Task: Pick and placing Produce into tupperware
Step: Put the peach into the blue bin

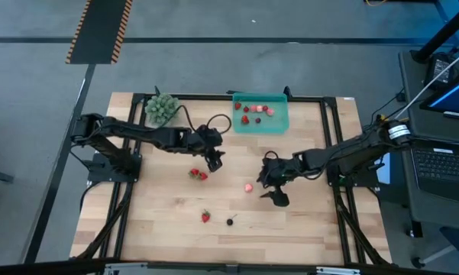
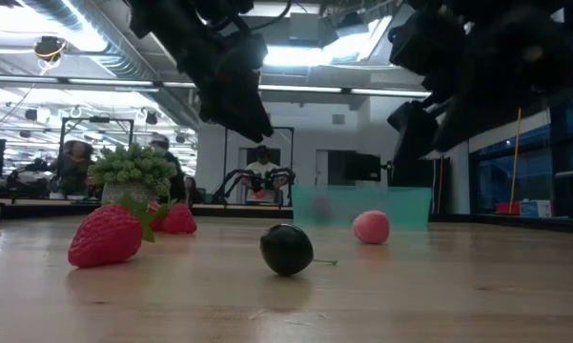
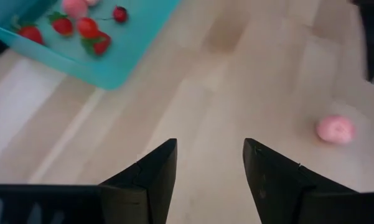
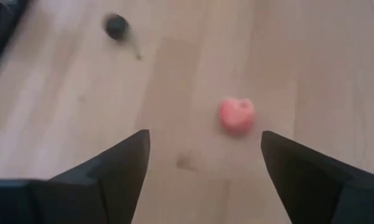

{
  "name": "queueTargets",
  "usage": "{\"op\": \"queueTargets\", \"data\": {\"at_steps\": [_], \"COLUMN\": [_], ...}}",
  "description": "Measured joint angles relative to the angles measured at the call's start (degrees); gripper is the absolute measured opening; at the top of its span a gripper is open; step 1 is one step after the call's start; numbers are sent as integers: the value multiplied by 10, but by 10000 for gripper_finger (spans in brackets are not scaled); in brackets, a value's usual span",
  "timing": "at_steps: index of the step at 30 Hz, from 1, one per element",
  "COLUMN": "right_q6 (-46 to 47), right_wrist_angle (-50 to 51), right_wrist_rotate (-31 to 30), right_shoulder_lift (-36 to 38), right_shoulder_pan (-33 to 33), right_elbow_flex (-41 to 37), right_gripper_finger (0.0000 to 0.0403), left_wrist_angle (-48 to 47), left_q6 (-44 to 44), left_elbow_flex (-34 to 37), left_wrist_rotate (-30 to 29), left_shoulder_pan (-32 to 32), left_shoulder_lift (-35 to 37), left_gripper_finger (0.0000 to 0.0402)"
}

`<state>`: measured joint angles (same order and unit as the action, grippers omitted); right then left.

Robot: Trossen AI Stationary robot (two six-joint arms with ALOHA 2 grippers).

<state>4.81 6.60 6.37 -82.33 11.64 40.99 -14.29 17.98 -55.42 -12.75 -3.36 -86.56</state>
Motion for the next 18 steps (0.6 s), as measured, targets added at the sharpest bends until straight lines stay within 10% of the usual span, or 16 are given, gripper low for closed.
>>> {"op": "queueTargets", "data": {"at_steps": [18], "right_q6": [-8], "right_wrist_angle": [-127], "right_wrist_rotate": [-81], "right_shoulder_lift": [-161], "right_shoulder_pan": [-10], "right_elbow_flex": [1], "right_gripper_finger": [308], "left_wrist_angle": [-2], "left_q6": [25], "left_elbow_flex": [0], "left_wrist_rotate": [-1], "left_shoulder_pan": [45], "left_shoulder_lift": [0], "left_gripper_finger": [176]}}
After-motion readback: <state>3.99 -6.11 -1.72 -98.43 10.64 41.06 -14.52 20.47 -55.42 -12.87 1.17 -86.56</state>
